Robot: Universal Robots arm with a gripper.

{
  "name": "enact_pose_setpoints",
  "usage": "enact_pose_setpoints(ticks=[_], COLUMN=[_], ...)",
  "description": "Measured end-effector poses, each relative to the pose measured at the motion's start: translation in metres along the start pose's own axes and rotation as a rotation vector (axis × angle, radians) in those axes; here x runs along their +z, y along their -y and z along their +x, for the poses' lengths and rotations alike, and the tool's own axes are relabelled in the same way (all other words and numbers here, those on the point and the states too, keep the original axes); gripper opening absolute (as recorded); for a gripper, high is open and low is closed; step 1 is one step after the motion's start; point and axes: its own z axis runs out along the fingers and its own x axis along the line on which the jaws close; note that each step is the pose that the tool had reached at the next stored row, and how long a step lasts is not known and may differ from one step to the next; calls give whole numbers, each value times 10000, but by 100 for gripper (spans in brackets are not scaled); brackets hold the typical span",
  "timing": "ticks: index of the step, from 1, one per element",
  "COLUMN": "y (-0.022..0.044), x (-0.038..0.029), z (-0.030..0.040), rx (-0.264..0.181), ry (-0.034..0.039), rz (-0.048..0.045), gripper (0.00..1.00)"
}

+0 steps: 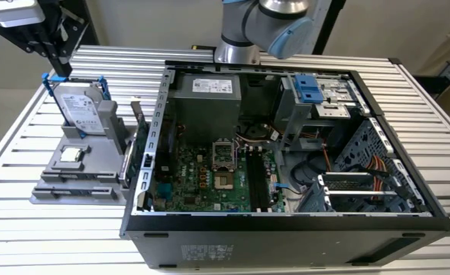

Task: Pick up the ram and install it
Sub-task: 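Reach for the ram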

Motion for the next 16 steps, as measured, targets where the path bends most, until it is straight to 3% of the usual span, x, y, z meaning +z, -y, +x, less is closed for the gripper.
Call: enact_pose_setpoints(ticks=[8,16], y=[7,10], x=[-3,-3], z=[100,139], rx=[-1,-2], ry=[-1,-1], rz=[0,0], gripper=[0,0])
